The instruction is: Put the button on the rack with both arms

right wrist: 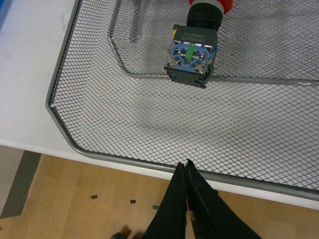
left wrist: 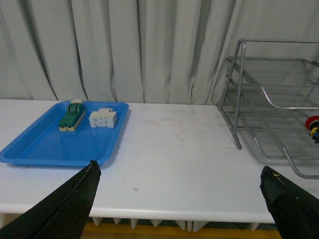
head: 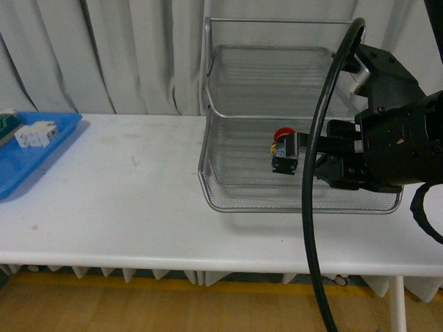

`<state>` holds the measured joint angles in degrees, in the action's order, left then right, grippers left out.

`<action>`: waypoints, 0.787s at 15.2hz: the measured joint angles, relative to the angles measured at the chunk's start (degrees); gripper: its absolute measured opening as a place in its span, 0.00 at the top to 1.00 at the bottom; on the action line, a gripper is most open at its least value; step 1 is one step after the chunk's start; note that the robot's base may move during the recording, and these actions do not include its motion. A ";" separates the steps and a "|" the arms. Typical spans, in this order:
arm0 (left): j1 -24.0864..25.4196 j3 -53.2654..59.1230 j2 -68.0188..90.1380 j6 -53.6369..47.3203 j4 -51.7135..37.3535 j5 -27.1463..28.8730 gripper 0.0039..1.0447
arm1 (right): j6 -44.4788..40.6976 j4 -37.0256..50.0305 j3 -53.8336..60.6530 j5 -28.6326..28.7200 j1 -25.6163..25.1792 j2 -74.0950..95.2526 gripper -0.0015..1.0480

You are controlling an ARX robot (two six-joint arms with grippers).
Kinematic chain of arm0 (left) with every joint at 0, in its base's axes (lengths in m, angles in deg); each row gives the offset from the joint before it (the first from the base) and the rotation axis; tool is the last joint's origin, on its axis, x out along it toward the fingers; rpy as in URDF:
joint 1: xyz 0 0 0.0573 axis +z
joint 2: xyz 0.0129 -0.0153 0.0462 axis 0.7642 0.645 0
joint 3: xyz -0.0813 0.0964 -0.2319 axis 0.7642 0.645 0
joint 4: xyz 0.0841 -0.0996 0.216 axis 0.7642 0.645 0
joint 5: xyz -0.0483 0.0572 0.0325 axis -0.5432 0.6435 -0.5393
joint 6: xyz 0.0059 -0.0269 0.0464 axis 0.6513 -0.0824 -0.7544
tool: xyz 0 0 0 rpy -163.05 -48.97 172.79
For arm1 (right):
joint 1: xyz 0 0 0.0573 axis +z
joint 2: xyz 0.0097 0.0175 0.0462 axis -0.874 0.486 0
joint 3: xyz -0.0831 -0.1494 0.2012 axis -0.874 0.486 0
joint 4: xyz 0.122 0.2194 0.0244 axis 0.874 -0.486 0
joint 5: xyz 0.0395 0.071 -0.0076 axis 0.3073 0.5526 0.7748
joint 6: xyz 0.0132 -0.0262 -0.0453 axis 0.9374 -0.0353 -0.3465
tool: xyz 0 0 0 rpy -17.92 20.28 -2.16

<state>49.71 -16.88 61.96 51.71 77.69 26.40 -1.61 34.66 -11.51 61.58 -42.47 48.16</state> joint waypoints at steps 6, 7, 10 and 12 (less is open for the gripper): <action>0.00 0.00 0.00 0.00 -0.02 0.00 0.06 | -0.07 0.11 2.67 -0.57 2.49 4.17 0.98; 0.00 0.00 0.00 0.00 0.00 0.00 0.06 | -0.26 -0.11 2.75 -0.79 2.97 4.63 0.98; 0.00 0.00 0.00 -0.02 0.00 0.02 0.06 | -0.87 -0.72 1.75 -1.64 2.91 6.51 0.98; 0.00 0.00 0.00 0.00 0.00 0.00 0.06 | -1.33 -4.00 -4.09 -2.73 2.01 11.89 0.98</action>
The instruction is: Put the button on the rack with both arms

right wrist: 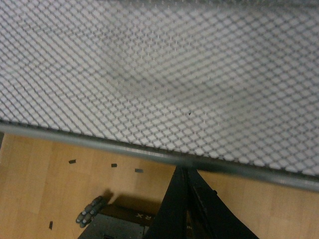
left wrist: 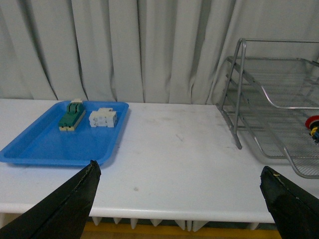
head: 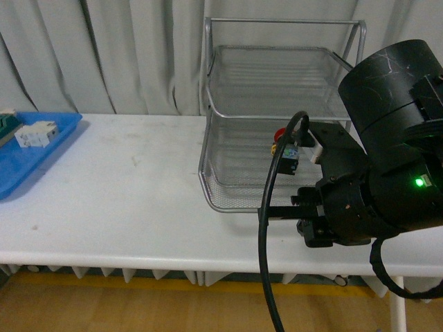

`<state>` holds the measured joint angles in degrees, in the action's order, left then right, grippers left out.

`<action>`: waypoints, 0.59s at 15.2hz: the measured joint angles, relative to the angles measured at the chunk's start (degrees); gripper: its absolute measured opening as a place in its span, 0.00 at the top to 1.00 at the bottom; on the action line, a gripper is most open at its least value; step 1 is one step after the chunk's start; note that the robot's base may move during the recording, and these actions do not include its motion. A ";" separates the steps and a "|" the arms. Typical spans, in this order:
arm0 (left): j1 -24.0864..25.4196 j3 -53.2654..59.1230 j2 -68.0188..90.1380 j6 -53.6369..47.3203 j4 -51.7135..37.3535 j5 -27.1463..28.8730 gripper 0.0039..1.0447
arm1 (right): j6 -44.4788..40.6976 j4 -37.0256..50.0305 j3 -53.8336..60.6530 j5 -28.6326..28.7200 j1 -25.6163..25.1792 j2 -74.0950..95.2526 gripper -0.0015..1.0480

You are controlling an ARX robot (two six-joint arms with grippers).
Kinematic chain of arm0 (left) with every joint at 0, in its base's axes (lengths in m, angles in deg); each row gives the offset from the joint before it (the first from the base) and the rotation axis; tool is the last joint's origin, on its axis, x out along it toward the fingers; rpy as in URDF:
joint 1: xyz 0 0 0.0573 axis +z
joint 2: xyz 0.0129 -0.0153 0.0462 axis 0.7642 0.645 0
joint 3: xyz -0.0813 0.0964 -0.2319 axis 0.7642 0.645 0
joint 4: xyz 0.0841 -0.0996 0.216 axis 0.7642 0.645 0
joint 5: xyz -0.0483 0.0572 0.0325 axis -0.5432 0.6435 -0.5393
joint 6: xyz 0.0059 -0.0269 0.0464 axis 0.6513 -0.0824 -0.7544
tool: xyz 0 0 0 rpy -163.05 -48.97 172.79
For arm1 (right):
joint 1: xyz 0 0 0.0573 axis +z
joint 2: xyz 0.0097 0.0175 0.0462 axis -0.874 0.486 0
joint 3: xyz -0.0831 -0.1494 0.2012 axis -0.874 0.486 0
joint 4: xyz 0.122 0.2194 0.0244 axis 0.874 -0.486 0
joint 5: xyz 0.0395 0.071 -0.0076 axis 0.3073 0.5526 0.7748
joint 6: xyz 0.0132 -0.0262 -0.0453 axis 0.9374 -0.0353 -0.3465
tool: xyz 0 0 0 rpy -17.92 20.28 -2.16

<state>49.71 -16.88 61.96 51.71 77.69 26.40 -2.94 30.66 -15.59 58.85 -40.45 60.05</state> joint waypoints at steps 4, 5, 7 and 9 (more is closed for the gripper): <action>0.00 0.00 0.00 -0.02 0.00 0.00 0.06 | -0.24 -2.36 -6.88 -0.83 -2.05 3.54 0.98; 0.00 0.00 0.00 -0.02 0.00 0.00 0.06 | -0.46 -2.56 -8.70 -1.01 -2.93 4.42 0.98; 0.00 0.00 0.00 -0.02 -0.02 0.00 0.06 | -1.05 -3.21 -11.43 -1.20 -4.17 6.36 0.98; 0.00 0.00 0.00 -0.02 0.00 0.00 0.06 | -1.01 -2.99 -14.36 -0.13 -5.88 8.90 0.98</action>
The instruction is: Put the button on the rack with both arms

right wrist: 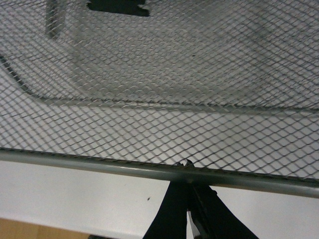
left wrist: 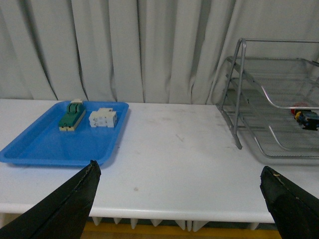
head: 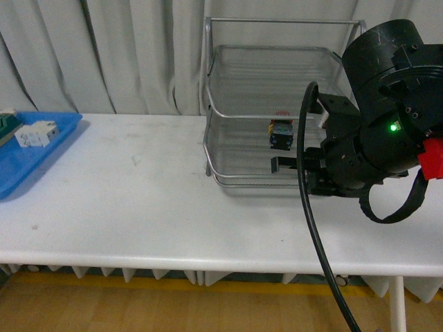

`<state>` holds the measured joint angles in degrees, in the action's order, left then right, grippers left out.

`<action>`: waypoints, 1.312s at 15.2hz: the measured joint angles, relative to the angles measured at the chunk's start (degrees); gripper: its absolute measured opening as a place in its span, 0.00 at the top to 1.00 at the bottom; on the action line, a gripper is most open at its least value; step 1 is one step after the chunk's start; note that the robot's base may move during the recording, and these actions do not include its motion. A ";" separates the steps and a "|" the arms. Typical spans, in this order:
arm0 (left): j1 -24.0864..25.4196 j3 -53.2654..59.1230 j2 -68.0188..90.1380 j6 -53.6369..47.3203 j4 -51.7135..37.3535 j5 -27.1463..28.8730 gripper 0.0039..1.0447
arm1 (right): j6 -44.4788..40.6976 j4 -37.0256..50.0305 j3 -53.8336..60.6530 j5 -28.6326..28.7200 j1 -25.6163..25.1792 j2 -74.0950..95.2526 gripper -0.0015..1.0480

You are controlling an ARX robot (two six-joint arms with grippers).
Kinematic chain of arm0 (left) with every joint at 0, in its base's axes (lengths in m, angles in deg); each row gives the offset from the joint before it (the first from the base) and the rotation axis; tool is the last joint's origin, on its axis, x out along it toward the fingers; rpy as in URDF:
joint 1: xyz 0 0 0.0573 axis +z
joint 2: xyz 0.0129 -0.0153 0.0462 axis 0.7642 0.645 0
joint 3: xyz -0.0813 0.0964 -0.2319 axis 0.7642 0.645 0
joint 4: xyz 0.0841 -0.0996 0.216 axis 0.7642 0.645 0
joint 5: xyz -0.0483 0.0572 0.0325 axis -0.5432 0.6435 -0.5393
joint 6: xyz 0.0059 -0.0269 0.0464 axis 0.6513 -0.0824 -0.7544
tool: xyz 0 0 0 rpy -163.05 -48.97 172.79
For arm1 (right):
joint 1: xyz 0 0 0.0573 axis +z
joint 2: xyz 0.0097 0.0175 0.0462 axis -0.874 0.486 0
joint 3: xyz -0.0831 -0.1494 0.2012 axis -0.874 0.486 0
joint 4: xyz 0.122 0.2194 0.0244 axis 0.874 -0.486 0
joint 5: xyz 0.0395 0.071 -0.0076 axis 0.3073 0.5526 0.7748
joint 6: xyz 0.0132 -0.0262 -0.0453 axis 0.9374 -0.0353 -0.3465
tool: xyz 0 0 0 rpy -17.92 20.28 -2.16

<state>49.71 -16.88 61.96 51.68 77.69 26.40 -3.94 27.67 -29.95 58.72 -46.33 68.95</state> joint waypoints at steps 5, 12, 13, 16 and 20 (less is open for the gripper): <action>0.00 0.00 0.00 0.00 0.00 0.00 0.06 | -0.39 1.86 -6.67 1.36 -4.24 3.96 0.98; 0.00 0.00 0.00 0.00 0.00 0.02 0.06 | -0.87 3.54 -5.66 1.60 -7.52 3.80 0.98; 0.00 0.00 0.00 0.00 0.00 0.02 0.06 | -0.22 4.04 -2.69 3.17 -7.52 1.60 0.98; 0.00 0.00 0.00 0.00 0.00 0.00 0.06 | 1.62 10.34 9.18 9.22 -8.41 -9.92 0.98; 0.00 0.00 0.00 0.00 0.00 0.00 0.06 | 14.43 21.84 33.59 26.01 -20.33 -33.42 0.98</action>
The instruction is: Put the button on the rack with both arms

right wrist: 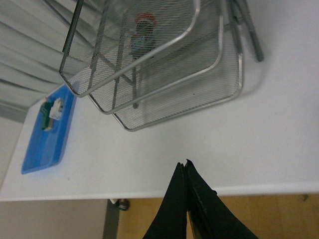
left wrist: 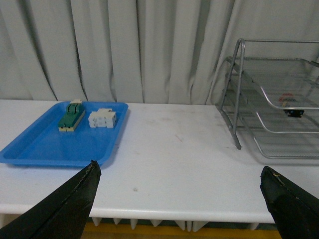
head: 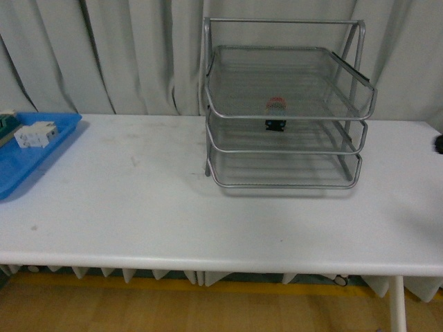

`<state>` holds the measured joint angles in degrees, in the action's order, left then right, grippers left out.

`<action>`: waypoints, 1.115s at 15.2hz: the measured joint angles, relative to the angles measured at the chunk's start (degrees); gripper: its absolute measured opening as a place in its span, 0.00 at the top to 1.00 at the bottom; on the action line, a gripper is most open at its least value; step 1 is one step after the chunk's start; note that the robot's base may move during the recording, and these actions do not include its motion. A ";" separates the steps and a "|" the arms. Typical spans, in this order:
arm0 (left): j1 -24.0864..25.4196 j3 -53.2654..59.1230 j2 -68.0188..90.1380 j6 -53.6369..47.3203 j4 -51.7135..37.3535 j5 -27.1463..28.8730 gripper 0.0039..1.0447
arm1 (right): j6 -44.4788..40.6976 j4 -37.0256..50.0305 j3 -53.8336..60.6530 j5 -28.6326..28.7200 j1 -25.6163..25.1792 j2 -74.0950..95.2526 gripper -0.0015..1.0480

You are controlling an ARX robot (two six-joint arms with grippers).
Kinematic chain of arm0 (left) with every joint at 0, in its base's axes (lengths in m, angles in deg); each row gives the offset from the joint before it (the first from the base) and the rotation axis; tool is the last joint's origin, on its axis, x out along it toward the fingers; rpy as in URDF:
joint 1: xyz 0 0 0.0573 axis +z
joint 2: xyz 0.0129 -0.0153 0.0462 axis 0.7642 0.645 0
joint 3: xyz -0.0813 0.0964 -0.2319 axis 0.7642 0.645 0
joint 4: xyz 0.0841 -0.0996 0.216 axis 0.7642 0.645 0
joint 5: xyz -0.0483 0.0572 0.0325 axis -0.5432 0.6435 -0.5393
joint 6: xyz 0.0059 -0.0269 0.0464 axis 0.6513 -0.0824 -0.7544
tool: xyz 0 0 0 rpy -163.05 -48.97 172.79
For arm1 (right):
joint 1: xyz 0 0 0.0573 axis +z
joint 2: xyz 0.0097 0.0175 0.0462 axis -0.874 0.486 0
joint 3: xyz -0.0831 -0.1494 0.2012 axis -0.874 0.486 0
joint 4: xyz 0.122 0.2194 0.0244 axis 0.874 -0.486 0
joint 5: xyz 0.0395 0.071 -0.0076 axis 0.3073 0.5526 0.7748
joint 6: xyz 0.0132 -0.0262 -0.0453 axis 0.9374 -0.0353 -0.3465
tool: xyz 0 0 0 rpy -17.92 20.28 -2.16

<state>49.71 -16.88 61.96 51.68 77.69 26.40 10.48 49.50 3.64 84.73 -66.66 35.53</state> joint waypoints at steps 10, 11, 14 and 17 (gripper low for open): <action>0.07 0.00 0.00 0.00 -0.02 0.00 0.06 | -26.16 22.16 36.89 -16.87 -5.31 -42.77 0.98; 0.07 0.00 0.00 0.00 -0.02 0.00 0.06 | -26.40 19.69 37.03 -18.01 -4.09 -45.75 0.98; 0.07 0.00 0.00 0.00 -0.02 0.00 0.06 | -26.49 12.96 37.13 -20.76 -1.25 -53.02 0.98; 0.07 0.00 0.00 0.02 -0.02 0.02 0.06 | -26.51 7.87 37.16 -26.88 4.48 -58.47 0.98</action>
<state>49.78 -16.88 61.96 51.71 77.67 26.42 -16.03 57.37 40.80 57.85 -62.18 -22.94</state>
